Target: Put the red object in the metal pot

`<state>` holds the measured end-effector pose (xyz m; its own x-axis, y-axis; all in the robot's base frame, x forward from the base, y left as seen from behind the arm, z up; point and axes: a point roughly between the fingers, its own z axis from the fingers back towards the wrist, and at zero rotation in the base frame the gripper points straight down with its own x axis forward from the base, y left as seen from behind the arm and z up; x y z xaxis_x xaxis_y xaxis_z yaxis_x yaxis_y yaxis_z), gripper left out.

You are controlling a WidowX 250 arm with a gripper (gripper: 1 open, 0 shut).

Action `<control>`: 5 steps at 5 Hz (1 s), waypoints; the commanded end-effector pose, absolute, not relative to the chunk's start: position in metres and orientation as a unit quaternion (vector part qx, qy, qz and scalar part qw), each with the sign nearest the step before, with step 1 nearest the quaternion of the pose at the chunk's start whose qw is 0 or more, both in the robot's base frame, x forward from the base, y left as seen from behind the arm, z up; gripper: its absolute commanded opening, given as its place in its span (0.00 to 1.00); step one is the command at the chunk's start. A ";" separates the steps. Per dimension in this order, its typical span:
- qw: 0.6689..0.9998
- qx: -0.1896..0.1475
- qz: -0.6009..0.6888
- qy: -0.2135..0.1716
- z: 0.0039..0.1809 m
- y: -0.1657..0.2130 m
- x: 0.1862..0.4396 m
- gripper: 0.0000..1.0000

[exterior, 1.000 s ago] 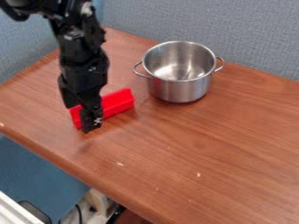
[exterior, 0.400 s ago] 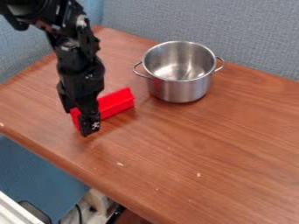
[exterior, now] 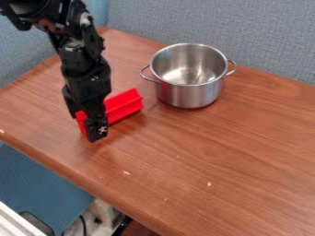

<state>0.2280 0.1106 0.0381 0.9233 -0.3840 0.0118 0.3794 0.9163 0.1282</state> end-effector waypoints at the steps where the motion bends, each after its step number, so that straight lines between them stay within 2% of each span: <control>1: 0.980 0.066 -0.187 -0.031 0.044 0.114 0.233 0.00; 3: 0.983 0.056 -0.171 -0.033 0.053 0.107 0.230 0.00; 5: 0.986 0.060 -0.151 -0.037 0.066 0.097 0.229 0.00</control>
<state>0.2232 0.0952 0.0544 0.9547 -0.2969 0.0204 0.2937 0.9511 0.0960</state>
